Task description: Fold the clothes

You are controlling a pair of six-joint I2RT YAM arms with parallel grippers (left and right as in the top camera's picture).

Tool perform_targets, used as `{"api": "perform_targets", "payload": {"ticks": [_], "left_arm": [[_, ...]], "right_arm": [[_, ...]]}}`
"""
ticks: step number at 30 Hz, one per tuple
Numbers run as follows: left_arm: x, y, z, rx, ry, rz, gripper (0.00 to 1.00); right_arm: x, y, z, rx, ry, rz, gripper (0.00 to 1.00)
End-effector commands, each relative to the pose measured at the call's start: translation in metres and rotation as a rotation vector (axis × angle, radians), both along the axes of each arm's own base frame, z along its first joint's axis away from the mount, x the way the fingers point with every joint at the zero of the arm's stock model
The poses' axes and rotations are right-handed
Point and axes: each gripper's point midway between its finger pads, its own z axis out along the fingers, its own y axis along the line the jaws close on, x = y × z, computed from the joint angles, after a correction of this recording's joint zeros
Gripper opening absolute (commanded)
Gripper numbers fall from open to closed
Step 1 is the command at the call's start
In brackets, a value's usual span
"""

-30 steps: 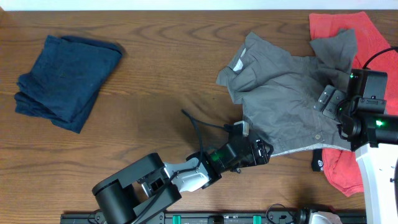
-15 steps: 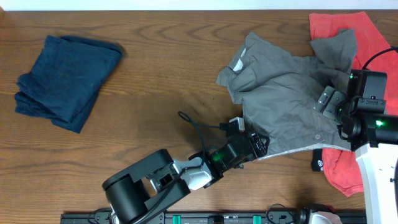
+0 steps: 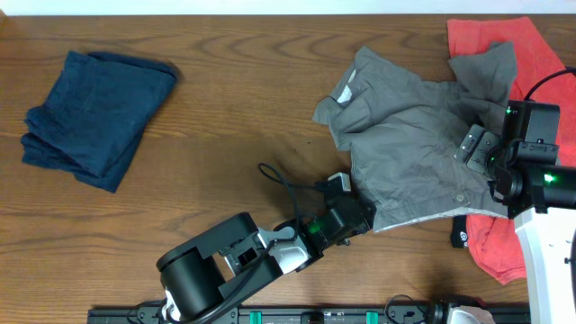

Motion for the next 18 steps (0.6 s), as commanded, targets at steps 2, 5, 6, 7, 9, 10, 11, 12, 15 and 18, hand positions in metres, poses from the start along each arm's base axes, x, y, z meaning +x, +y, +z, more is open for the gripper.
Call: {"api": "perform_targets", "payload": {"ticks": [2,5,6,7,9,10,11,12,15,18], "left_arm": [[-0.006,0.009,-0.019,0.057,0.015,-0.006,0.06],[-0.007,0.014,-0.024,0.093,0.011,-0.021,0.06],[-0.008,0.015,-0.026,0.107,0.006,-0.038,0.06],[-0.008,0.015,-0.027,0.116,0.001,-0.057,0.06],[-0.009,0.014,-0.025,0.117,-0.015,-0.114,0.06],[-0.010,0.014,-0.022,0.112,-0.018,-0.156,0.06],[-0.011,0.014,-0.019,0.107,-0.018,-0.189,0.06],[-0.012,0.016,-0.015,0.104,-0.016,-0.236,0.06],[-0.011,0.038,-0.006,0.141,0.008,-0.321,0.06],[-0.005,0.081,0.004,0.251,0.028,-0.340,0.06]], "right_arm": [[-0.001,-0.003,0.004,0.003,-0.012,-0.023,0.99],[-0.001,-0.004,0.004,0.003,-0.011,-0.023,0.99],[-0.001,-0.004,0.004,0.003,-0.011,-0.023,0.99],[-0.001,-0.004,0.004,0.002,-0.011,-0.023,0.99],[-0.001,-0.004,0.004,0.002,-0.011,-0.023,0.99],[-0.001,-0.004,0.004,0.002,-0.012,-0.023,0.99],[-0.001,-0.004,0.004,0.002,-0.012,-0.023,0.99],[0.000,-0.004,0.004,0.002,-0.014,-0.023,0.99],[0.000,-0.004,0.004,0.002,-0.016,-0.023,0.99],[0.000,-0.004,0.004,-0.002,-0.014,-0.017,0.99]]}}
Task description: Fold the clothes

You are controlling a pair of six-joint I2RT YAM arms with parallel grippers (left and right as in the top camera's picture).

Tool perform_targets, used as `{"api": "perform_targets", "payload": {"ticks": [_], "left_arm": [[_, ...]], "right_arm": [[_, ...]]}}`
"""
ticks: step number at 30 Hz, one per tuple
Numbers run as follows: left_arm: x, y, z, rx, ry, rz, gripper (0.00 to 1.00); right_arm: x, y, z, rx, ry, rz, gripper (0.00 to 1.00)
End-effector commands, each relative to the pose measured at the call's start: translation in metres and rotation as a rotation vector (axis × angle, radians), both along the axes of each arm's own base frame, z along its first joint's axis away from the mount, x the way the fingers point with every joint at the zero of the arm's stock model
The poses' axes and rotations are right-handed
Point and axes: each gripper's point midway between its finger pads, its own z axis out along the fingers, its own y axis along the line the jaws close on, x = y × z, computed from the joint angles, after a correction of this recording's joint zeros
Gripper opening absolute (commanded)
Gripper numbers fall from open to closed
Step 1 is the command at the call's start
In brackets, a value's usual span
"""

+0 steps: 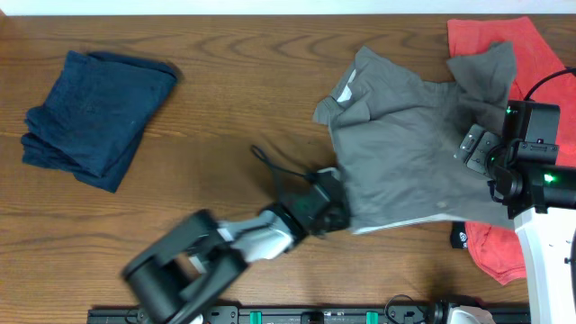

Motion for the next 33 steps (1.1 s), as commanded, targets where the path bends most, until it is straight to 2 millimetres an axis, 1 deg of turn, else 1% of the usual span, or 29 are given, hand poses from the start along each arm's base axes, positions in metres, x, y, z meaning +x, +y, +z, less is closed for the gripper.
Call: {"api": "perform_targets", "payload": {"ticks": [1,3,5,8,12,14,15,17,18,19,20,21,22,23,24,25,26,27,32,33], "left_arm": [[0.003,0.045,0.016,0.084,-0.054,-0.130,0.06],[0.011,0.077,0.033,0.137,-0.092,-0.142,0.06],[0.024,0.115,0.057,0.161,-0.125,-0.088,0.06],[0.046,0.171,0.098,0.155,-0.198,0.078,0.06],[0.074,0.239,0.150,0.128,-0.356,0.329,0.06],[0.082,0.269,0.166,0.132,-0.413,0.430,0.06],[0.085,0.283,0.171,0.140,-0.429,0.472,0.06],[0.087,0.304,0.171,0.155,-0.425,0.543,0.06],[0.087,0.313,0.168,0.162,-0.409,0.570,0.17],[0.085,0.316,0.164,0.158,-0.389,0.578,0.39],[0.083,0.314,0.159,0.136,-0.356,0.567,0.63],[0.079,0.308,0.156,0.110,-0.327,0.544,0.85],[0.074,0.298,0.150,0.069,-0.282,0.508,0.98],[0.070,0.291,0.148,0.043,-0.255,0.483,0.98],[0.063,0.279,0.144,0.000,-0.211,0.441,0.98],[0.059,0.272,0.142,-0.023,-0.185,0.416,0.98],[0.053,0.262,0.140,-0.052,-0.152,0.384,0.98],[0.047,0.254,0.138,-0.072,-0.121,0.355,0.98],[0.020,0.221,0.124,-0.076,-0.010,0.233,0.98],[0.016,0.217,0.122,-0.074,0.004,0.213,0.98]], "right_arm": [[0.000,-0.004,0.004,-0.002,-0.012,-0.017,0.99],[0.000,-0.004,0.003,-0.002,-0.010,-0.017,0.99],[0.001,-0.003,0.001,0.000,-0.003,-0.016,0.99],[0.003,0.001,-0.004,0.019,0.014,0.003,0.99],[0.006,0.009,-0.012,0.065,0.031,0.030,0.99],[0.008,0.013,-0.016,0.087,0.042,0.045,0.99],[0.009,0.015,-0.018,0.093,0.050,0.065,0.99],[0.010,0.019,-0.022,0.099,0.068,0.096,0.96],[0.010,0.019,-0.025,0.100,0.078,0.099,0.93],[0.010,0.019,-0.026,0.100,0.084,0.098,0.89],[0.011,0.019,-0.029,0.102,0.091,0.097,0.85],[0.013,0.018,-0.031,0.102,0.097,0.097,0.77],[0.016,0.018,-0.034,0.103,0.102,0.097,0.60],[0.018,0.018,-0.036,0.104,0.104,0.097,0.44],[0.021,0.017,-0.040,0.104,0.108,0.096,0.26],[0.025,0.017,-0.042,0.105,0.107,0.097,0.16],[0.029,0.017,-0.045,0.106,0.106,0.098,0.03],[0.034,0.017,-0.048,0.107,0.103,0.099,0.01],[0.067,0.012,-0.069,0.065,0.096,0.163,0.01],[0.071,0.011,-0.073,0.063,0.097,0.163,0.01]]}}
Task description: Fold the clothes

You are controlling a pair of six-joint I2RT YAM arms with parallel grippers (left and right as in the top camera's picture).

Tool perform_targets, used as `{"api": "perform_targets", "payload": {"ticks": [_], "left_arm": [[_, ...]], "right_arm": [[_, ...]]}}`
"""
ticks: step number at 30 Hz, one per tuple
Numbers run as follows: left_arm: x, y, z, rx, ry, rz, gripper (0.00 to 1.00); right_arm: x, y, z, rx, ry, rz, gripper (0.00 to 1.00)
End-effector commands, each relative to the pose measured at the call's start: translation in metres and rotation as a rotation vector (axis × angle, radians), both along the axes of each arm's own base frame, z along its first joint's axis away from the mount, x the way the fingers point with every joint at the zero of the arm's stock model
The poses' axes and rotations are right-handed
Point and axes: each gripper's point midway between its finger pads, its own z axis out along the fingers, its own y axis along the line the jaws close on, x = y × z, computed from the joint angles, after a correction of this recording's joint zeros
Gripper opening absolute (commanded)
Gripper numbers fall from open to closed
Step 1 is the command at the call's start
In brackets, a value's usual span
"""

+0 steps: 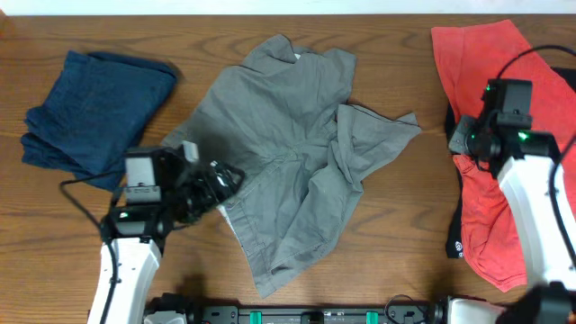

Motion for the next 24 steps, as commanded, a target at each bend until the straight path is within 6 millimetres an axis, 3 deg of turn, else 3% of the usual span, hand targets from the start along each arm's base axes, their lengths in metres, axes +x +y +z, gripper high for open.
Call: {"api": "perform_targets", "payload": {"ticks": [1,11,19,24], "left_arm": [[-0.020,-0.027,-0.006,-0.040,0.052,-0.118,0.98],[-0.053,-0.051,-0.055,0.097,0.207,-0.260,0.98],[-0.067,-0.056,-0.085,0.125,0.351,-0.302,0.98],[-0.071,-0.055,-0.095,0.134,0.399,-0.302,0.98]], "right_arm": [[0.011,-0.010,-0.017,-0.021,0.026,0.025,0.01],[0.042,-0.034,-0.080,0.077,0.050,0.017,0.01],[0.071,-0.047,-0.114,0.142,-0.025,0.068,0.01],[0.088,-0.045,-0.134,0.183,-0.076,0.124,0.01]]}}
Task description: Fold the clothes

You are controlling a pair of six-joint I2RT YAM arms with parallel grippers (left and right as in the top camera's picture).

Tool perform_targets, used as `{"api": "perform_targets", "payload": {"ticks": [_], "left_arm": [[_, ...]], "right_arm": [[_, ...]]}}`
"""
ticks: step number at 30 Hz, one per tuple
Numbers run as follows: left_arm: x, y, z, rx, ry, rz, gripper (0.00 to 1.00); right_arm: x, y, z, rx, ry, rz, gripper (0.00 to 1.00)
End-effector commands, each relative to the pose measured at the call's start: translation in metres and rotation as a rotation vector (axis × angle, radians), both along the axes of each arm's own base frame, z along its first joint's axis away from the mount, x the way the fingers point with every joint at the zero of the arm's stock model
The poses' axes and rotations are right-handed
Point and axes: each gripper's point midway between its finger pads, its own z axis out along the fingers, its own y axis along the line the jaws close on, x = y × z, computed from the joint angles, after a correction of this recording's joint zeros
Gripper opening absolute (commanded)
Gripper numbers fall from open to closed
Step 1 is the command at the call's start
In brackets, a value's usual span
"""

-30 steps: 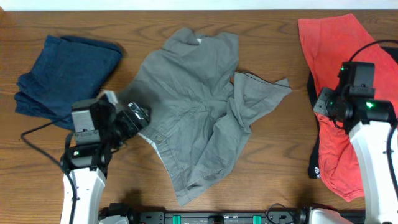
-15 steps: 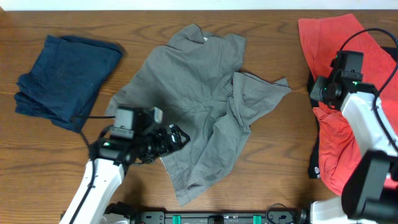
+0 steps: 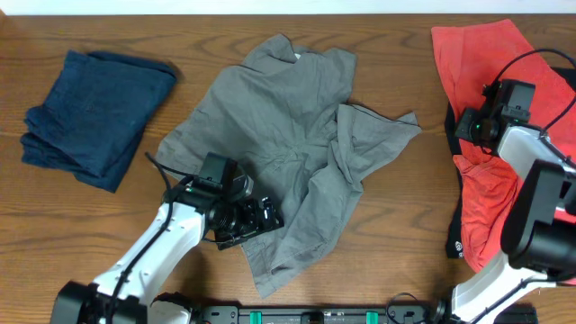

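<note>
A grey shirt lies crumpled and partly spread across the middle of the table, with one sleeve pointing right. My left gripper rests low over the shirt's lower left part, near its hem. Whether its fingers hold cloth cannot be made out. My right gripper is at the right, at the left edge of a red garment, apart from the grey shirt. Its fingers are too small to judge.
A folded dark blue garment lies at the far left. The red garment covers the right side, with a black garment showing under its lower edge. The table's front edge and rail run just below the shirt.
My left gripper has moved from the shirt's left edge rightward and toward the front, onto its lower part. The right gripper has shifted slightly up and right. The shirt looks unchanged.
The grey shirt first lay bunched at the right, partly on the red garment, with my left gripper at its lower left corner and the right at its right side. Later it lay spread mid-table with both grippers at its sides. Now the left is over its lower part.
</note>
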Motion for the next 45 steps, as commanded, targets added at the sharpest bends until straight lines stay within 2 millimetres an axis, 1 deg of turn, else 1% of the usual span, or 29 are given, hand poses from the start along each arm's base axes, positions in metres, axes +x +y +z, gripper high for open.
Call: {"api": "perform_targets", "payload": {"ticks": [1,4,7,10,13,14,15,16,19,21,24,26,27,28,30,31,32,33,35,37,38,39,40,42,43,45], "left_arm": [[-0.003,0.002,-0.007,0.021,0.021,-0.005,0.98],[-0.003,0.002,-0.008,0.021,0.023,-0.005,0.98],[-0.002,0.002,-0.008,0.021,0.022,-0.005,0.98],[-0.002,0.003,-0.009,0.027,0.021,-0.004,0.98],[-0.002,0.004,-0.009,0.036,0.018,-0.002,0.98],[-0.002,0.005,-0.010,0.039,0.017,-0.002,0.98],[-0.001,0.005,-0.010,0.039,0.016,-0.002,0.98],[-0.001,0.005,-0.010,0.039,0.016,-0.002,0.98],[-0.001,0.005,-0.010,0.039,0.016,-0.002,0.98],[-0.001,0.005,-0.010,0.039,0.016,-0.002,0.98],[-0.002,0.005,-0.010,0.039,0.017,-0.002,0.98],[-0.002,0.005,-0.010,0.039,0.017,-0.002,0.98],[-0.002,0.005,-0.010,0.039,0.017,-0.002,0.98],[-0.002,0.005,-0.010,0.039,0.017,-0.002,0.98],[-0.002,0.005,-0.010,0.039,0.017,-0.002,0.98],[-0.002,0.005,-0.010,0.039,0.017,-0.002,0.98],[-0.002,0.005,-0.010,0.039,0.017,-0.002,0.98],[-0.002,0.005,-0.010,0.039,0.017,-0.002,0.98],[-0.002,0.005,-0.010,0.039,0.017,-0.002,0.98],[-0.002,0.005,-0.010,0.039,0.018,-0.002,0.98],[-0.002,0.005,-0.010,0.040,0.021,-0.002,0.98],[-0.003,0.005,-0.010,0.041,0.025,-0.002,0.98],[-0.004,0.005,-0.010,0.042,0.029,-0.002,0.98],[-0.007,0.006,-0.010,0.046,0.039,-0.003,0.98],[-0.008,0.007,-0.010,0.048,0.046,-0.003,0.98],[-0.011,0.008,-0.011,0.053,0.060,-0.003,0.98]], "right_arm": [[0.007,0.006,-0.016,0.037,-0.014,0.074,0.01],[0.010,-0.007,-0.029,-0.001,-0.017,0.059,0.01],[0.011,-0.033,-0.036,-0.066,-0.020,-0.006,0.01],[0.008,-0.068,-0.036,-0.141,-0.032,-0.101,0.01],[-0.004,-0.110,-0.031,-0.236,-0.023,-0.216,0.01],[-0.012,-0.128,-0.029,-0.271,-0.011,-0.267,0.01],[-0.020,-0.142,-0.028,-0.294,-0.001,-0.312,0.01],[-0.032,-0.161,-0.027,-0.319,0.015,-0.382,0.01],[-0.065,-0.202,-0.026,-0.336,0.039,-0.557,0.01],[-0.090,-0.226,-0.027,-0.305,0.043,-0.682,0.01],[-0.130,-0.253,-0.033,-0.230,0.058,-0.878,0.01],[-0.153,-0.261,-0.039,-0.182,0.075,-0.976,0.01],[-0.159,-0.263,-0.040,-0.150,0.075,-0.999,0.01],[-0.159,-0.264,-0.041,-0.103,0.056,-0.992,0.01],[-0.148,-0.260,-0.037,-0.016,-0.002,-0.950,0.02],[-0.139,-0.257,-0.032,0.024,-0.039,-0.919,0.03],[-0.124,-0.252,-0.023,0.067,-0.094,-0.847,0.04],[-0.112,-0.247,-0.015,0.092,-0.135,-0.793,0.08],[-0.082,-0.230,0.012,0.151,-0.235,-0.655,0.17],[-0.057,-0.208,0.043,0.182,-0.310,-0.518,0.25],[-0.045,-0.194,0.057,0.190,-0.341,-0.450,0.35],[-0.034,-0.175,0.074,0.194,-0.369,-0.367,0.45],[-0.028,-0.163,0.083,0.195,-0.379,-0.319,0.50],[-0.018,-0.131,0.101,0.190,-0.379,-0.228,0.61],[-0.014,-0.113,0.107,0.187,-0.368,-0.183,0.63],[-0.009,-0.080,0.114,0.183,-0.340,-0.094,0.63]]}}
